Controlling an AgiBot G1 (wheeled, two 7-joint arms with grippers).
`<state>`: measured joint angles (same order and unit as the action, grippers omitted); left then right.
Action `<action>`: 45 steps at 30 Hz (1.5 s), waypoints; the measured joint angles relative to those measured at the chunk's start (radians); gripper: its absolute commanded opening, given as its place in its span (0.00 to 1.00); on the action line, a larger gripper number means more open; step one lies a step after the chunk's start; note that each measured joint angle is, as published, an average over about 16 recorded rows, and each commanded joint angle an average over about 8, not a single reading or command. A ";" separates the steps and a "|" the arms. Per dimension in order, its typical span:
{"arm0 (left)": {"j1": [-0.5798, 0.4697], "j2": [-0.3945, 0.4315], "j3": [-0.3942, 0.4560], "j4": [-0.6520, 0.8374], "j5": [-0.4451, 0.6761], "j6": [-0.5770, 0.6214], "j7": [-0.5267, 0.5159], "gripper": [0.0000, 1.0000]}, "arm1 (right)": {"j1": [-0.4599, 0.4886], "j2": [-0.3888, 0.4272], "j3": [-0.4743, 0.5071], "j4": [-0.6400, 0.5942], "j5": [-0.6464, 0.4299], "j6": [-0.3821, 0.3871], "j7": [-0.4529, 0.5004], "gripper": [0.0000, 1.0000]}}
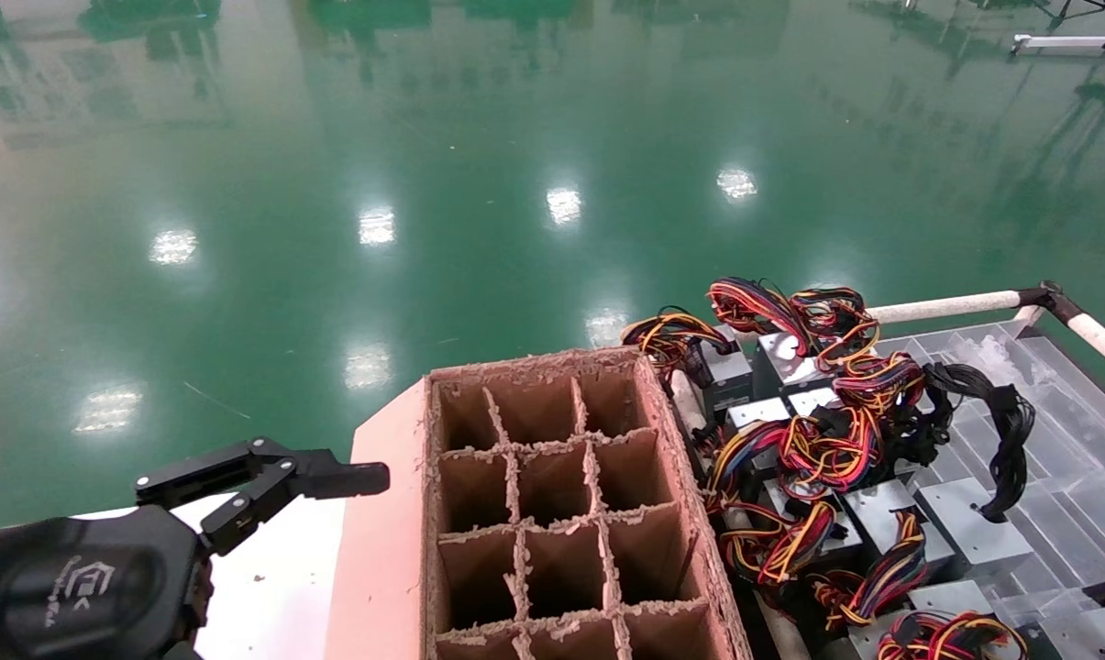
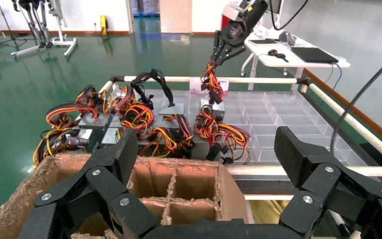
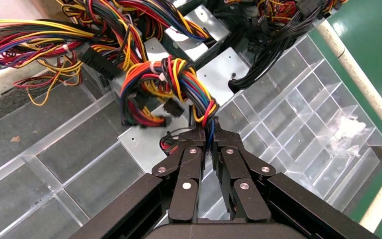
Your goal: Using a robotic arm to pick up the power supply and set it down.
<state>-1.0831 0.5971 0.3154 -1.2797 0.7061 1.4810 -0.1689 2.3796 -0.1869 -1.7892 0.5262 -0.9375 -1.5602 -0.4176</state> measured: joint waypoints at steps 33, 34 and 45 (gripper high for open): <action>0.000 0.000 0.001 0.001 0.000 0.000 0.001 1.00 | -0.268 0.028 0.172 0.173 0.351 -0.008 0.196 1.00; 0.000 0.000 0.001 0.001 0.000 0.000 0.001 1.00 | -0.287 0.020 0.196 0.183 0.349 -0.007 0.203 1.00; -0.001 0.000 0.001 0.001 -0.001 0.000 0.001 1.00 | -0.502 -0.074 0.473 0.305 0.319 0.008 0.288 1.00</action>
<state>-1.0837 0.5970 0.3165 -1.2783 0.7054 1.4810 -0.1681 1.8778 -0.2607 -1.3160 0.8309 -0.6187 -1.5518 -0.1296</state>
